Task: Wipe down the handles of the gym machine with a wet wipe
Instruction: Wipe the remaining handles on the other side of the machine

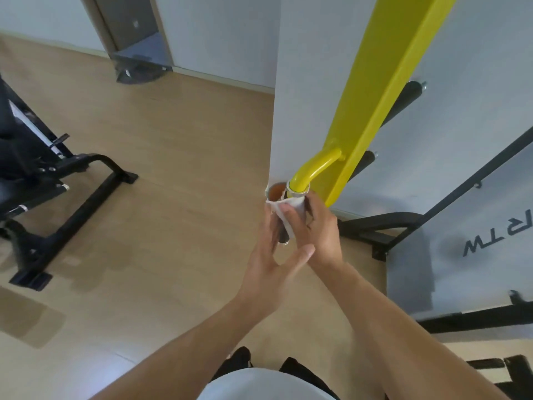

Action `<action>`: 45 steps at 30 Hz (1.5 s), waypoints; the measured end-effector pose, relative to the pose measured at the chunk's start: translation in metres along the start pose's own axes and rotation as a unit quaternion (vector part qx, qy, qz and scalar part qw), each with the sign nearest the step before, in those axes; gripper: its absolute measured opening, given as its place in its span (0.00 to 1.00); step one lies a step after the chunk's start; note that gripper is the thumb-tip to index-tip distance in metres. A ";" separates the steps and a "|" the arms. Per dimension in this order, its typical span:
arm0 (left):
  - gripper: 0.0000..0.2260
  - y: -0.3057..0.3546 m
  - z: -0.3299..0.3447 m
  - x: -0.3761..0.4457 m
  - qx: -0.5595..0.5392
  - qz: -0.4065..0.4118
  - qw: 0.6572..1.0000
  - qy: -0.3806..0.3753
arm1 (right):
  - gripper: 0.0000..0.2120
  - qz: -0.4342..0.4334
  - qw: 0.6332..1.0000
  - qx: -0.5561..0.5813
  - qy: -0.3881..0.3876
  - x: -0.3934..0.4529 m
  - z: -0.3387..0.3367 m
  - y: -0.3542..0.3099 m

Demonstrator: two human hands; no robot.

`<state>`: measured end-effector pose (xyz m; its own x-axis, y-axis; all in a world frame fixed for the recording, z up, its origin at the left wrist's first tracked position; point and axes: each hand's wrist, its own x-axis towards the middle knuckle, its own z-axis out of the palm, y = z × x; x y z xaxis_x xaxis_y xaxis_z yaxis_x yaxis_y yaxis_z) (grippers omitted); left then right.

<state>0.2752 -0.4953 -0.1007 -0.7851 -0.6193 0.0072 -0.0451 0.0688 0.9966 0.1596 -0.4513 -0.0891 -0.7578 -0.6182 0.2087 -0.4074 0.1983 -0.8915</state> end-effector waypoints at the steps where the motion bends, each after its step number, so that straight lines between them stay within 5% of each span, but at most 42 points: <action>1: 0.40 -0.004 -0.001 0.000 -0.011 -0.016 1.000 0.012 | 0.08 0.006 1.000 -0.010 -0.026 0.001 0.001 0.008; 6: 0.38 -0.024 -0.008 -0.011 -0.036 -0.091 0.993 0.072 | 0.14 0.069 0.983 -0.099 -0.136 -0.005 0.013 0.048; 13: 0.27 -0.024 -0.015 -0.023 -0.051 -0.096 0.983 0.146 | 0.07 0.029 0.994 0.068 0.079 -0.002 0.014 0.008; 18: 0.30 -0.026 -0.014 -0.033 -0.052 -0.117 0.981 0.149 | 0.11 0.014 0.989 0.110 0.098 -0.006 -0.007 -0.011; 26: 0.21 -0.020 0.011 -0.034 -0.025 -0.137 0.983 0.120 | 0.22 0.207 0.976 0.052 -0.046 -0.027 0.005 0.065; 35: 0.30 -0.021 0.005 -0.025 -0.014 -0.135 0.983 0.121 | 0.16 0.070 0.984 0.155 0.045 -0.018 -0.005 0.012; 42: 0.32 -0.028 -0.009 -0.017 0.015 -0.164 0.983 0.081 | 0.16 0.255 0.963 0.023 -0.087 -0.047 0.016 0.095; 45: 0.28 -0.036 -0.023 -0.009 0.038 -0.182 0.981 0.056 | 0.10 0.330 0.931 0.083 -0.132 -0.059 0.020 0.110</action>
<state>0.2981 -0.5108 -0.1345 -0.6365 -0.6947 -0.3352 -0.3589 -0.1179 0.9259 0.1691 -0.4082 -0.2076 -0.6544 -0.5737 -0.4926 0.2032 0.4940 -0.8454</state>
